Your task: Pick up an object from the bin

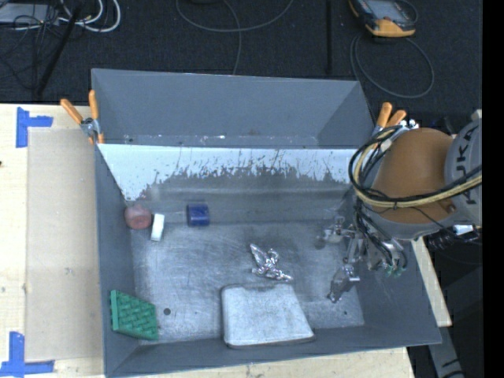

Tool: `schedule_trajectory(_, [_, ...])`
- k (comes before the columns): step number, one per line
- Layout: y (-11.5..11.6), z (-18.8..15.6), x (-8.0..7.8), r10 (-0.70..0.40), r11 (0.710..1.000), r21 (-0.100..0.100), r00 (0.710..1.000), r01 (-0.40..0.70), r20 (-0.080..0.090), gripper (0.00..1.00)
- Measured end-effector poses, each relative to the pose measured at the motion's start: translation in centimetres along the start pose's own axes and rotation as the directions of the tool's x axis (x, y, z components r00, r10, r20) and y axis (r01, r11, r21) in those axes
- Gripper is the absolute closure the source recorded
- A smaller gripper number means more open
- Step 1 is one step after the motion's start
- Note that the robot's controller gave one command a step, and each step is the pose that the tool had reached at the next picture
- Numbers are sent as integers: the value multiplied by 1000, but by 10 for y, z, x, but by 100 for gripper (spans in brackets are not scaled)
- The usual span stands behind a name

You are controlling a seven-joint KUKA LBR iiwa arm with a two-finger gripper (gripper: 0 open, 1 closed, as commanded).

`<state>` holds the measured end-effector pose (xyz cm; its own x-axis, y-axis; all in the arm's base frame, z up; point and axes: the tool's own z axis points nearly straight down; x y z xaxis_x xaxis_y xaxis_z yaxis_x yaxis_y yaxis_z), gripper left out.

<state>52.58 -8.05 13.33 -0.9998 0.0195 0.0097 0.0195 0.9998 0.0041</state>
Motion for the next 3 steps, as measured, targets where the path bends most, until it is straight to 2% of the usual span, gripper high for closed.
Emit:
schedule_trajectory(1, [45,62,-21,149,989,3,989,-149,11,0])
schedule_trajectory(2, [76,61,-15,63,998,6,998,-63,18,0])
schedule_trajectory(3, [78,60,-14,59,998,4,998,-59,18,100])
